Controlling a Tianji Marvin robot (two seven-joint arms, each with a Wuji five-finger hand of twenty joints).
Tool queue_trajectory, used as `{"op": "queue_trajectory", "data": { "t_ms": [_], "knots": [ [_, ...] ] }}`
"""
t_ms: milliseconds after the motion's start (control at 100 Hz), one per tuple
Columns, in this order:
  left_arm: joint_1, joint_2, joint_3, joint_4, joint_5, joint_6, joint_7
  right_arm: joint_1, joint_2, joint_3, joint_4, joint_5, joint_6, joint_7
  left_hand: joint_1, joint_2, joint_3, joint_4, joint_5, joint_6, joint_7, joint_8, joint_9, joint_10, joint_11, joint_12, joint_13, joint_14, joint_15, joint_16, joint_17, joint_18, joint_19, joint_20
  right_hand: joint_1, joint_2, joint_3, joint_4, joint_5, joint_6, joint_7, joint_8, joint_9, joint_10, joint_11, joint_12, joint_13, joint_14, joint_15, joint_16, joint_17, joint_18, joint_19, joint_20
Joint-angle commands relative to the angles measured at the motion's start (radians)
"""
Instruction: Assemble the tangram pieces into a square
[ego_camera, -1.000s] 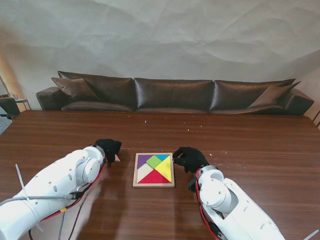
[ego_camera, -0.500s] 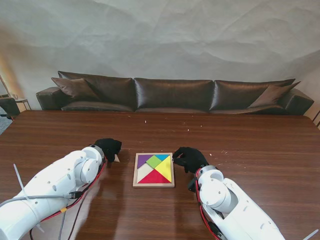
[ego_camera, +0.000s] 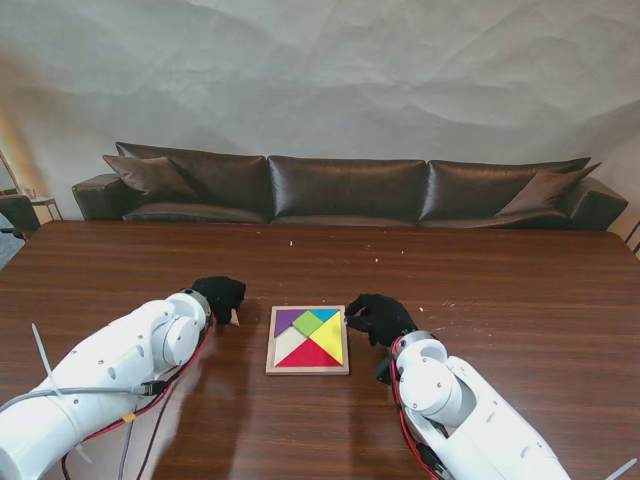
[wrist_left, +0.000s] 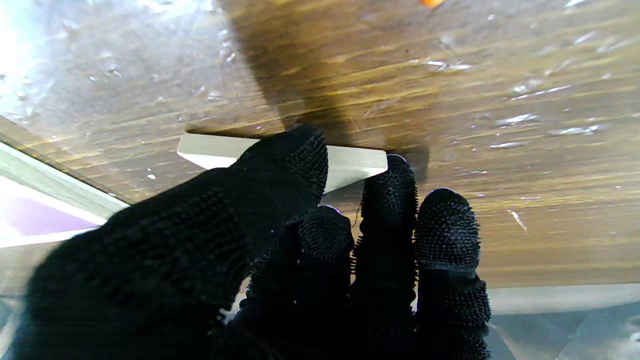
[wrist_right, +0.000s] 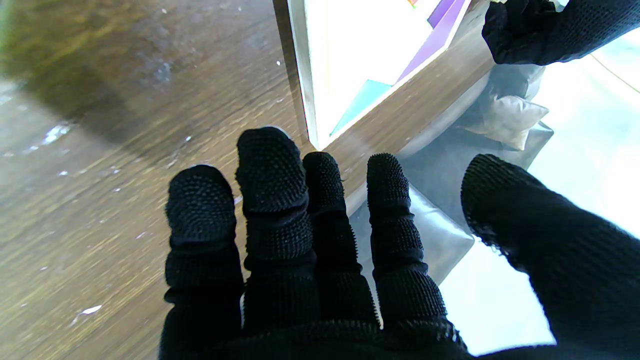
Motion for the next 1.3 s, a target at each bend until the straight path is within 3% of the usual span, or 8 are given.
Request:
{"op": "queue_trajectory", "data": {
  "t_ms": [0, 120, 190, 340, 570, 810, 1050, 1290],
  "knots": [
    [0.046, -0.003, 0.024, 0.065, 0.001, 0.007, -0.045, -0.003, -0.002, -0.003, -0.001, 0.001, -0.004, 0.017, 0.101, 0.124, -0.188, -0.003, 0.132, -0.042, 0.288, 0.097, -0.075, 0.019, -0.035, 0.020, 0.022, -0.036, 0.011, 0.005, 0.021, -0.030, 0.047, 0.010, -0.007, 0.025, -0.016, 0.031, -0.013, 0.005, 0.006, -0.004, -0.030, 0.024, 0.009, -0.018, -0.016, 0.005, 0.016, -0.001, -0.137, 0.011, 0.023, 0.029],
    [0.047, -0.001, 0.023, 0.061, 0.002, 0.013, -0.051, -0.002, -0.001, -0.003, -0.001, 0.001, -0.007, 0.021, 0.091, 0.127, -0.196, -0.005, 0.064, -0.016, 0.262, 0.084, -0.212, 0.096, -0.142, -0.083, 0.022, -0.092, 0.055, 0.003, 0.030, -0.085, 0.059, -0.003, -0.009, 0.027, -0.018, 0.030, -0.012, 0.004, 0.006, -0.004, -0.031, 0.022, 0.008, -0.018, -0.016, 0.004, 0.015, -0.001, -0.137, 0.011, 0.023, 0.029],
    [0.047, -0.001, 0.022, 0.058, -0.001, 0.016, -0.059, -0.002, -0.001, -0.003, 0.000, 0.001, -0.008, 0.022, 0.072, 0.133, -0.210, -0.004, 0.001, -0.015, 0.153, 0.033, -0.278, 0.143, -0.199, -0.363, 0.008, -0.127, 0.072, -0.018, 0.024, -0.108, 0.057, -0.013, -0.008, 0.027, -0.017, 0.031, -0.012, 0.004, 0.006, -0.004, -0.031, 0.023, 0.008, -0.019, -0.017, 0.004, 0.015, -0.001, -0.137, 0.011, 0.023, 0.029],
    [0.041, -0.001, 0.032, 0.060, -0.010, 0.021, -0.076, -0.001, 0.000, -0.003, 0.000, 0.002, -0.010, 0.025, 0.012, 0.150, -0.200, -0.009, -0.024, -0.015, -0.169, -0.103, -0.348, 0.184, -0.361, -0.590, -0.029, -0.146, 0.105, -0.044, 0.004, -0.129, 0.048, -0.014, -0.009, 0.027, -0.017, 0.031, -0.012, 0.002, 0.006, -0.004, -0.031, 0.023, 0.008, -0.019, -0.017, 0.004, 0.015, -0.001, -0.138, 0.011, 0.023, 0.029],
    [0.015, -0.006, 0.074, 0.081, -0.036, 0.025, -0.098, -0.001, 0.000, -0.002, 0.001, 0.003, -0.011, 0.027, 0.017, 0.127, -0.201, -0.019, 0.098, 0.066, -0.586, -0.334, -0.179, 0.173, -0.385, -0.674, 0.035, -0.197, 0.146, -0.075, 0.049, -0.165, 0.063, -0.019, -0.009, 0.027, -0.017, 0.031, -0.011, 0.004, 0.006, -0.003, -0.031, 0.022, 0.008, -0.019, -0.017, 0.004, 0.016, -0.001, -0.139, 0.009, 0.023, 0.029],
    [-0.013, -0.017, 0.127, 0.121, -0.046, 0.014, -0.072, -0.001, 0.001, -0.002, 0.002, 0.004, -0.012, 0.029, 0.022, 0.115, -0.198, -0.028, 0.195, -0.030, -0.195, -0.173, 0.058, 0.050, -0.430, -0.409, 0.098, -0.165, 0.130, -0.066, 0.095, -0.133, 0.082, -0.018, -0.008, 0.028, -0.017, 0.031, -0.010, 0.003, 0.006, -0.003, -0.030, 0.022, 0.008, -0.019, -0.017, 0.004, 0.015, -0.001, -0.139, 0.010, 0.023, 0.029],
    [-0.021, -0.018, 0.148, 0.130, -0.039, 0.007, -0.060, -0.001, 0.001, -0.001, 0.003, 0.007, -0.012, 0.030, 0.059, 0.124, -0.201, -0.024, 0.222, -0.145, 0.210, -0.053, 0.283, -0.077, -0.532, -0.381, 0.121, -0.112, 0.174, -0.056, 0.099, -0.044, 0.129, 0.009, -0.007, 0.032, -0.017, 0.031, -0.010, 0.002, 0.006, -0.003, -0.031, 0.024, 0.008, -0.019, -0.017, 0.005, 0.016, -0.001, -0.139, 0.011, 0.023, 0.029],
    [-0.015, -0.014, 0.141, 0.116, -0.044, 0.012, -0.082, 0.001, 0.000, -0.002, 0.007, 0.007, -0.013, 0.028, 0.027, 0.166, -0.170, -0.014, 0.150, -0.042, 0.332, 0.065, 0.313, -0.012, -0.489, -0.310, 0.048, -0.031, 0.265, -0.007, -0.006, 0.096, 0.160, 0.090, -0.006, 0.034, -0.018, 0.031, -0.009, 0.004, 0.006, -0.003, -0.033, 0.022, 0.008, -0.019, -0.018, 0.004, 0.016, -0.001, -0.140, 0.011, 0.023, 0.029]
  ]
}}
